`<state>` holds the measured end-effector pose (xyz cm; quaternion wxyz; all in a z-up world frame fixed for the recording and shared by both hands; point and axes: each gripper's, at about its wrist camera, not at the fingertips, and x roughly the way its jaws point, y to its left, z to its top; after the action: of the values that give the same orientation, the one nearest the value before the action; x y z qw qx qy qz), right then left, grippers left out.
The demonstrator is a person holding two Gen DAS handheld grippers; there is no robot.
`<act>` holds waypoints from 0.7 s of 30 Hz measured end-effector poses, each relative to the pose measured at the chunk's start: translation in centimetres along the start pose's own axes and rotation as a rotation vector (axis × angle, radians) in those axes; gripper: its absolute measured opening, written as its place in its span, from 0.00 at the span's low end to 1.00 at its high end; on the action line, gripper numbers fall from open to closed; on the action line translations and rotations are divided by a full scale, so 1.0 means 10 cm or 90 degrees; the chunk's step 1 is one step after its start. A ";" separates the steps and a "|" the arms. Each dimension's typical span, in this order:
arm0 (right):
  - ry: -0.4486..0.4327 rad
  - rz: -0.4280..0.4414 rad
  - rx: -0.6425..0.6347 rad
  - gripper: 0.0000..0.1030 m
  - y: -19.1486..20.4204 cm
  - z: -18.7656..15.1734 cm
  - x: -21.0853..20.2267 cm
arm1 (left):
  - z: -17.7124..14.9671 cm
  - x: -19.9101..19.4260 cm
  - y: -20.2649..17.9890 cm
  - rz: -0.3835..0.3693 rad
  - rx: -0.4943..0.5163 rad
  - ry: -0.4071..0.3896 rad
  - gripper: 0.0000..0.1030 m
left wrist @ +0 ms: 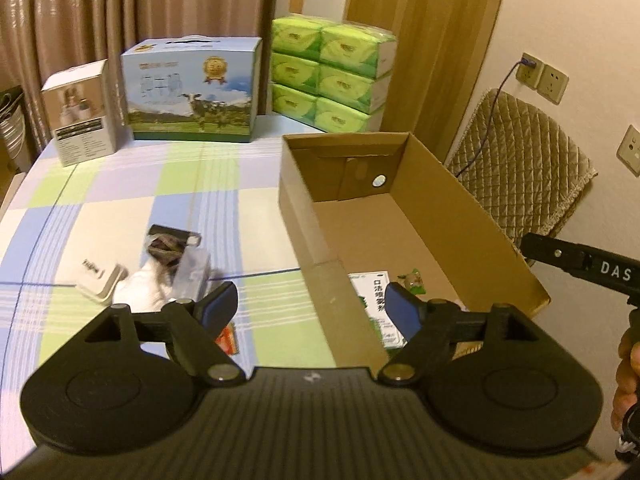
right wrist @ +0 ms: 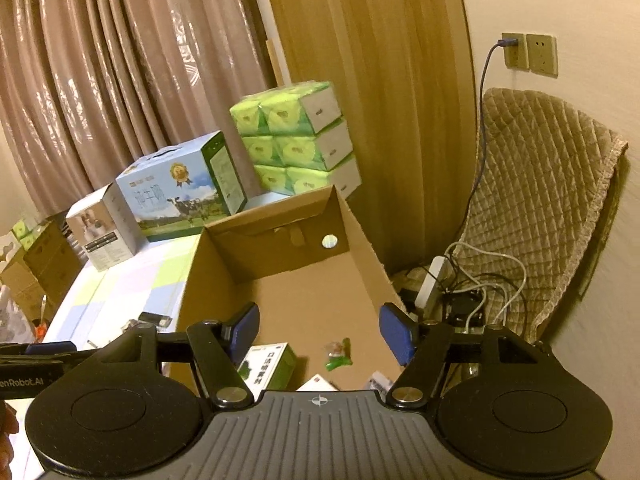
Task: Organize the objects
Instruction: 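Withdraw both open tools from the cardboard box back over the table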
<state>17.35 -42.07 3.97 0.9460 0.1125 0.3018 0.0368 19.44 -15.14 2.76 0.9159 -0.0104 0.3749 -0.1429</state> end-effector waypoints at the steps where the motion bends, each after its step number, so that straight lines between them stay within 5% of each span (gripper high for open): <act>1: 0.001 0.002 0.000 0.63 0.03 -0.01 -0.03 | -0.02 -0.04 0.02 0.002 -0.001 -0.001 0.77; 8: -0.002 0.006 -0.025 0.81 0.36 -0.17 -0.34 | -0.20 -0.44 0.20 0.028 0.009 -0.019 0.87; 21: 0.005 0.059 -0.063 0.98 1.04 -0.49 -0.65 | -0.58 -1.15 0.81 0.086 0.009 -0.050 0.99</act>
<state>9.15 -31.94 6.21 0.9465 0.0793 0.2976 0.0962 9.70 -3.72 5.43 0.9377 0.0158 0.3371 -0.0831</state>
